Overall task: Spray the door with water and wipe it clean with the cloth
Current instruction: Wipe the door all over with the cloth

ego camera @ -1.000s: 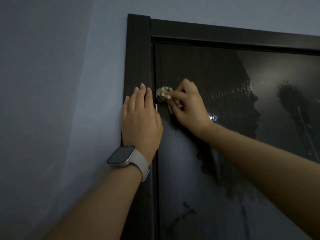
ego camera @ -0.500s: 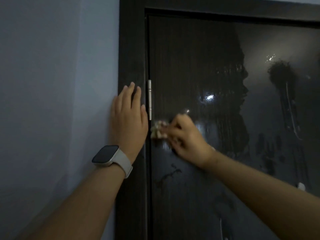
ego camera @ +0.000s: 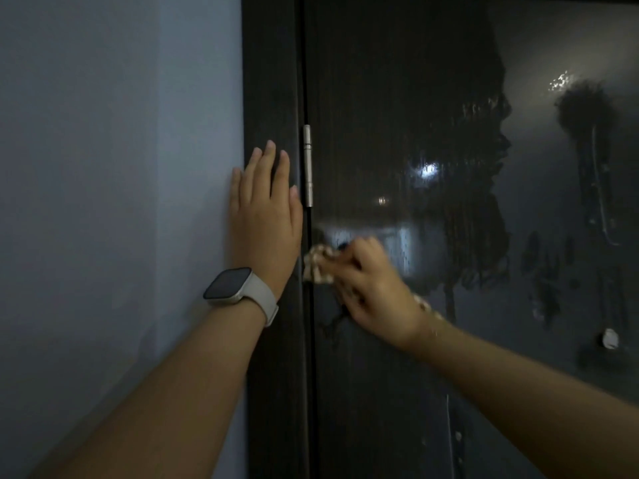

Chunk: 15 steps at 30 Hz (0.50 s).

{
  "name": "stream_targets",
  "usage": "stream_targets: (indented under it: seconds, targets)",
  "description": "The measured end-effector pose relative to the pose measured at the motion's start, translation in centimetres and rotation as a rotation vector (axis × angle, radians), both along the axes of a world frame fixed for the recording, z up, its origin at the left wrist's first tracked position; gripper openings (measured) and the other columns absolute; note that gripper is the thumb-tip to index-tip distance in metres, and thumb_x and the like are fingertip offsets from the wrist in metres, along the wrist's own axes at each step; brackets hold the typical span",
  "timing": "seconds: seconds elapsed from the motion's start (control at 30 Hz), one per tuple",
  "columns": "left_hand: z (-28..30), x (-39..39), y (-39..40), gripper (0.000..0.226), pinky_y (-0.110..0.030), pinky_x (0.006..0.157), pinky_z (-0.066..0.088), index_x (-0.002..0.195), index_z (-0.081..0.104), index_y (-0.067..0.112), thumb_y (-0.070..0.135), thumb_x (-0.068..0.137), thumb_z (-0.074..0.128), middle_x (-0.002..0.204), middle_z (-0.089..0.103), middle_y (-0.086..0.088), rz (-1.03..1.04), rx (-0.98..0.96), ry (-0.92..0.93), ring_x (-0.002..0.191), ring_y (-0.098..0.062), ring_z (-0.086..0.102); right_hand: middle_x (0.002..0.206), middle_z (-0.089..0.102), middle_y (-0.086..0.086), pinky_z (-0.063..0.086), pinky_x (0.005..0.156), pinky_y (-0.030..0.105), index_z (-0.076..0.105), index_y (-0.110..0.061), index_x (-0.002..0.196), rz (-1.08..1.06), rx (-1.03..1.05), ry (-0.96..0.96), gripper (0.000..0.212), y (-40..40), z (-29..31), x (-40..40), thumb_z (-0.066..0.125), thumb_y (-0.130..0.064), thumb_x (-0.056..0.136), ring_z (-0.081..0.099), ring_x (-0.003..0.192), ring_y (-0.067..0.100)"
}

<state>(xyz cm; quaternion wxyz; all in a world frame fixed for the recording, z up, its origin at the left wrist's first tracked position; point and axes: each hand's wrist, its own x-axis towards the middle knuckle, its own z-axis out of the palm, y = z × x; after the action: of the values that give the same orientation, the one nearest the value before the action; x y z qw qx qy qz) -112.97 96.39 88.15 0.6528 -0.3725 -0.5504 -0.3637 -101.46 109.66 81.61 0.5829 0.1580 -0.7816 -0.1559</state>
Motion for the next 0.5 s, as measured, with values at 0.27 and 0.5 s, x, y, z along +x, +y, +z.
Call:
stream_targets:
  seconds: [0.27,0.5]
  targets:
    - [-7.6,1.4,1.0,0.051,-0.046,0.122,0.012,0.149,0.035,0.005,0.025,0.103,0.028,0.158,0.033,-0.012,0.053,-0.023,-0.069,0.147,-0.028,0.027,0.101,0.052,0.01,0.05,0.072,0.035,0.057,-0.007,0.13,0.003,0.141,-0.195,0.037,0.7,-8.4,1.1,0.036,-0.018,0.102,0.047,0.094,0.023]
    - [-9.5,1.1,0.9,0.053,-0.045,0.123,0.01,0.152,0.029,0.006,0.024,0.102,0.029,0.161,0.026,-0.011,0.111,-0.067,-0.093,0.15,-0.027,0.019,0.088,0.052,0.017,0.039,0.073,0.03,0.072,-0.006,0.108,-0.028,-0.072,0.168,0.024,2.6,2.6,2.0,0.062,-0.005,0.086,0.047,0.085,0.03]
